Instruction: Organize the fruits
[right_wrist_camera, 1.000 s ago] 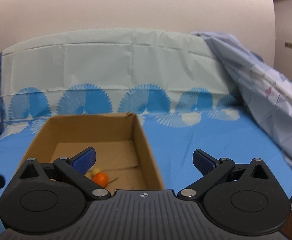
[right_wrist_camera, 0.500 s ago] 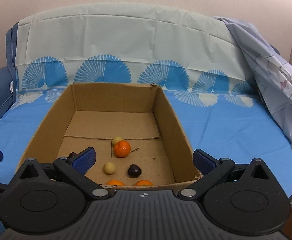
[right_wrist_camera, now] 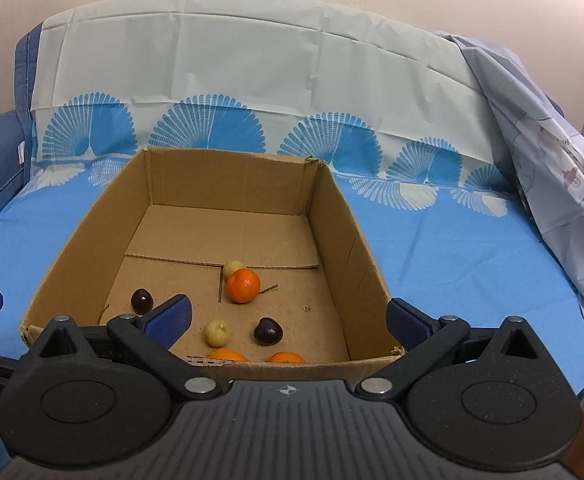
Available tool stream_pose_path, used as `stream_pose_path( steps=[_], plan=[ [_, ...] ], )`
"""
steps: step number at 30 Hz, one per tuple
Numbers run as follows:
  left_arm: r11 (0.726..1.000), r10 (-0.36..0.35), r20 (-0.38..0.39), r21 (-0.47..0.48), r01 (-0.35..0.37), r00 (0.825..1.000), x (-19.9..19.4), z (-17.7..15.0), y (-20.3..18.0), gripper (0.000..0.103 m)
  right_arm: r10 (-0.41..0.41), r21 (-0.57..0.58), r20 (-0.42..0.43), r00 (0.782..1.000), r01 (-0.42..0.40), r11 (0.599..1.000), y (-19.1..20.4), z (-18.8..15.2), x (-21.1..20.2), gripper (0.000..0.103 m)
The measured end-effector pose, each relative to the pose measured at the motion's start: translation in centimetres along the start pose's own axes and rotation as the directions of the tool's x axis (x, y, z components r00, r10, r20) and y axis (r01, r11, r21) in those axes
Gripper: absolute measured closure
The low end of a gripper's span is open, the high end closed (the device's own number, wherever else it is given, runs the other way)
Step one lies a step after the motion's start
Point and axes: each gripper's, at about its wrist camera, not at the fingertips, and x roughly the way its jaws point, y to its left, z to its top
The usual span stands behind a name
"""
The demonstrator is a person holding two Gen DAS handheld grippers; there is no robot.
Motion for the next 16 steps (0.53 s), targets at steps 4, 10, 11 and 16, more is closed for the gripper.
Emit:
stream_pose_path(
  steps=[4, 10, 11, 16],
  plan=[
    [1.000, -0.003, -0.004, -0.019, 0.003, 1.000, -0.02, 0.12, 0.22, 0.000, -0.001, -0.006, -0.003, 1.000, 0.001, 1.000, 0.11, -0.01, 0.10, 0.001],
    [1.000, 0.003, 0.031, 0.004, -0.004, 1.000, -0.18, 0.19, 0.16, 0.000, -0.001, -0.009, -0.001, 1.000, 0.001, 1.000, 0.22, 0.04, 0.07, 0.001],
    [1.000, 0.010, 0.044, 0.014, -0.011, 0.999, -0.26, 0.17, 0.07, 0.000, -0.002, -0.009, -0.002, 1.000, 0.002, 1.000, 0.22, 0.03, 0.06, 0.001],
    [1.000, 0.008, 0.045, 0.007, -0.008, 0.999, -0.13, 0.30, 0.03, 0.000, -0.001, -0.008, -0.002, 1.000, 0.001, 1.000, 0.25, 0.04, 0.07, 0.001]
  ],
)
